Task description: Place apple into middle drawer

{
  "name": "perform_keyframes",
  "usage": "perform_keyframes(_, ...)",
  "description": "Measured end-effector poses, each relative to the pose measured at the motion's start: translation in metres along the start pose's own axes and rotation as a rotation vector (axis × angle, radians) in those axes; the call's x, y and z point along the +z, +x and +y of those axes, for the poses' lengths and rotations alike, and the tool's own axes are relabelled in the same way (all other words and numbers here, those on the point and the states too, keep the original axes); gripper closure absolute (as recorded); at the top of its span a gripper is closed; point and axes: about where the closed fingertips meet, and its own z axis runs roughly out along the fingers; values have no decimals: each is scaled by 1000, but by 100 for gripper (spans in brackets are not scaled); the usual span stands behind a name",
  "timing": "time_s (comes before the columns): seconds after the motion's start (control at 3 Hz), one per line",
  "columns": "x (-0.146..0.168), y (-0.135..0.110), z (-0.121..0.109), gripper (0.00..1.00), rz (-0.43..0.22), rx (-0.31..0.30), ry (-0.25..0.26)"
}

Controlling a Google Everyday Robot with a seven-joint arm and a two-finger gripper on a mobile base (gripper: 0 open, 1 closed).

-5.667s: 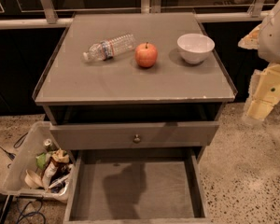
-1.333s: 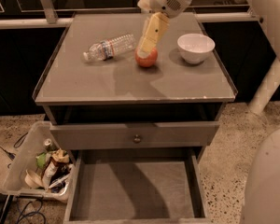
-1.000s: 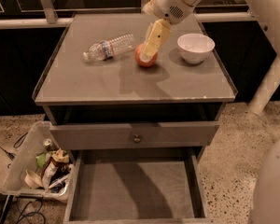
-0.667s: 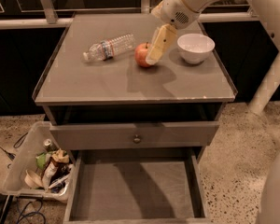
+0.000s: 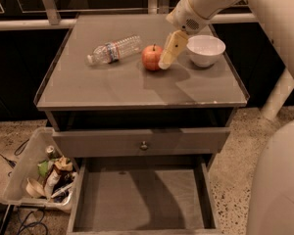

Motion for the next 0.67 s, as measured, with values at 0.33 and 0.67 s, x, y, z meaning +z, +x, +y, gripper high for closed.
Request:
perform_keyframes(0.33,11,7,-2,0,-26,27,-5)
perform_keyframes(0.67,22,5,16,0,-110,54,-44)
